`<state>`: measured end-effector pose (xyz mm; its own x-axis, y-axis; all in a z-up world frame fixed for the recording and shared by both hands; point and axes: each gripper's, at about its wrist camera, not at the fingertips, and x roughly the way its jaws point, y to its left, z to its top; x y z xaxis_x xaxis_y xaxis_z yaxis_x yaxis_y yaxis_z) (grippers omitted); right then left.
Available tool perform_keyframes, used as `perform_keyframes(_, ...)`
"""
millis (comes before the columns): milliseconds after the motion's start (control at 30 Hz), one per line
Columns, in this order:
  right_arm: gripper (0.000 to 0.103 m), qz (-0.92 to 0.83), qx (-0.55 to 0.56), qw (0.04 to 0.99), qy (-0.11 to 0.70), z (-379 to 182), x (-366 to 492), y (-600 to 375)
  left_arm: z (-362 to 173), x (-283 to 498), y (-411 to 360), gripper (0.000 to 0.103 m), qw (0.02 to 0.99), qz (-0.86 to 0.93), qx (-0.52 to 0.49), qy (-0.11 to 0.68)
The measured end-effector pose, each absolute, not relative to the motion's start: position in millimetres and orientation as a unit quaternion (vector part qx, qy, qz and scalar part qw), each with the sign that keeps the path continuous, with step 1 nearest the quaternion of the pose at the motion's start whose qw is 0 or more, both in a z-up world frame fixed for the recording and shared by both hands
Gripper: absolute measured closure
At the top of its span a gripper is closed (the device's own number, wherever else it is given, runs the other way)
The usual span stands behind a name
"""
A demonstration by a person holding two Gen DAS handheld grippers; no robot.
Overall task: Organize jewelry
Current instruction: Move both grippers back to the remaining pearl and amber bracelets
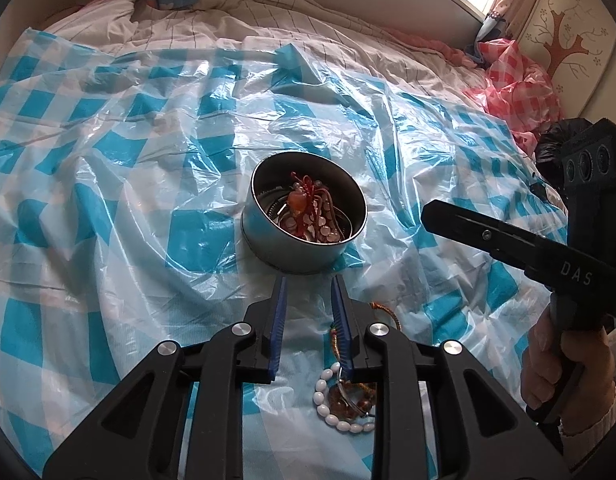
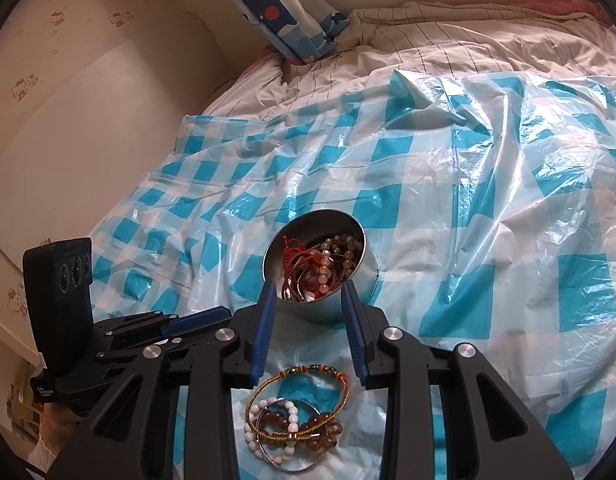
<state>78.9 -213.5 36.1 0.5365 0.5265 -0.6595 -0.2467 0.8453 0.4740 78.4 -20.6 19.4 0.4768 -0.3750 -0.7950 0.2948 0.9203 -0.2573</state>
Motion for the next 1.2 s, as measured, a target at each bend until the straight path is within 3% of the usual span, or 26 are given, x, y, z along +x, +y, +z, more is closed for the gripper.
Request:
perform_keyframes(600,0.068,0.219,0.145,0.861,0.435,38.0,64.2,-216.6,16.8,68.0,-25.7,0.067,0.855,-0.197,-0.022,0.480)
perform_keyframes(1200,0.063,0.213,0.113,0.846,0.475,24.1,54.5,-218.1,-18.7,58.6,-50.6,0.063,0.813,-0.222,-0.015,0.538)
